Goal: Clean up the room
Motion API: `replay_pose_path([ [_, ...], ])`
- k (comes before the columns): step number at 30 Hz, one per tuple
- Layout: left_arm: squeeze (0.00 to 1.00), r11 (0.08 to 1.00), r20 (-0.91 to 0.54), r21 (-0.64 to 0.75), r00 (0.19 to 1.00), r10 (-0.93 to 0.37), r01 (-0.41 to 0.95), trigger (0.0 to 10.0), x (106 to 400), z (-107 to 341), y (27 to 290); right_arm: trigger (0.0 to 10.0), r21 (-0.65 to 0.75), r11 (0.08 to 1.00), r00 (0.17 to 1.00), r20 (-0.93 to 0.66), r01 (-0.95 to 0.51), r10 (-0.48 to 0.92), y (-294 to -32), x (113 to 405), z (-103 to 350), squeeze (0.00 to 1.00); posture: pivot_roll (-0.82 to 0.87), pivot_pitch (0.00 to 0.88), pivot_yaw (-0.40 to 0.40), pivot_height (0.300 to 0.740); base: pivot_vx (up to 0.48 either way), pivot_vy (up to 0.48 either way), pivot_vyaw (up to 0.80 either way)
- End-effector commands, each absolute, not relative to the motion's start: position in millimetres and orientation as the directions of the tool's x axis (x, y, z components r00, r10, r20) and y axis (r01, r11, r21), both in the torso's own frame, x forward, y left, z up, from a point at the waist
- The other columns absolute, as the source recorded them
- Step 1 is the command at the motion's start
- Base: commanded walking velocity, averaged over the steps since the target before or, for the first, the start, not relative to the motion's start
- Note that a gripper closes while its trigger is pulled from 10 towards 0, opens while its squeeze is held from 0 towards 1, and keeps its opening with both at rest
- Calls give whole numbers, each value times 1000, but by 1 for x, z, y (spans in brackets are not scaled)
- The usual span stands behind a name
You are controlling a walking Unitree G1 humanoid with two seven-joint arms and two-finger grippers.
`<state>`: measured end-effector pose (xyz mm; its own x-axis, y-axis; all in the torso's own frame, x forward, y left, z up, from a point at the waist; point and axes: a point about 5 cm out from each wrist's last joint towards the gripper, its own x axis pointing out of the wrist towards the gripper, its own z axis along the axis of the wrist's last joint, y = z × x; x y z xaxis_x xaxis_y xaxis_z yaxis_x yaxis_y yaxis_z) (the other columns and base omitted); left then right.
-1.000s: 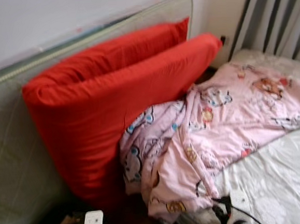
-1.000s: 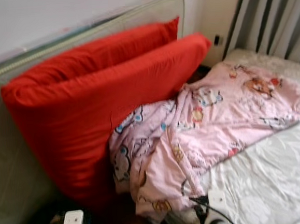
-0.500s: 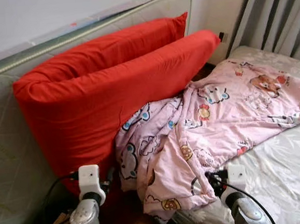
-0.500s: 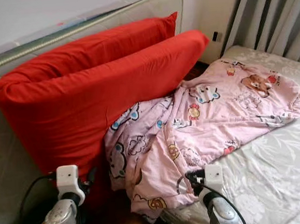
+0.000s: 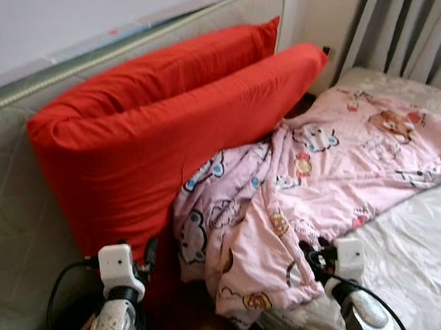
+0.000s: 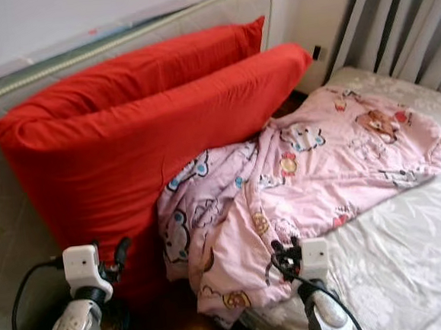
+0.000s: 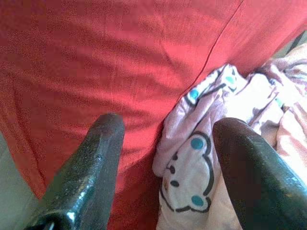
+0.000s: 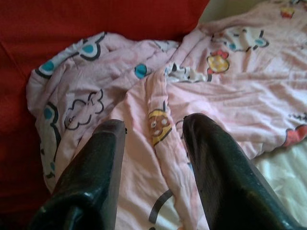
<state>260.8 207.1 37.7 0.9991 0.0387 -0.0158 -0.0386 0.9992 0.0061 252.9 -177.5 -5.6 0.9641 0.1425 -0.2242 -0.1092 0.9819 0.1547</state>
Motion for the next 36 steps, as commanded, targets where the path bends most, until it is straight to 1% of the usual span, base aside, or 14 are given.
replay_pose_path([
  [1, 0, 1000, -28, -7, 999, 18, -18, 10000, 260, 38, 202, 10000, 159, 983, 971, -201, -95, 127, -180, 256, 0, 0, -49, 39, -65, 740, 0, 0, 0],
  [5, 0, 1000, -26, -9, 1000, 12, -12, 10000, 262, 40, 198, 10000, 162, 983, 975, -189, -84, 115, -179, 261, 4, 0, -53, 30, -63, 740, 0, 453, 0],
  [13, 0, 1000, -19, -8, 1000, -2, 2, 10000, 264, 46, 194, 10000, 174, 982, 980, -171, -74, 104, -175, 263, 10, 0, -49, 37, -66, 740, 0, 0, 0],
  [28, 0, 1000, -21, -11, 1000, 1, -2, 10000, 264, 50, 195, 10000, 177, 981, 976, -185, -82, 115, -172, 261, 8, 0, -50, 49, -66, 740, 0, 0, 0],
  [36, 0, 1000, -18, 0, 1000, 17, -17, 10000, 255, 52, 197, 10000, 162, 983, 979, -173, -82, 110, -174, 260, 10, 0, -46, 54, -68, 740, 0, 0, 0],
])
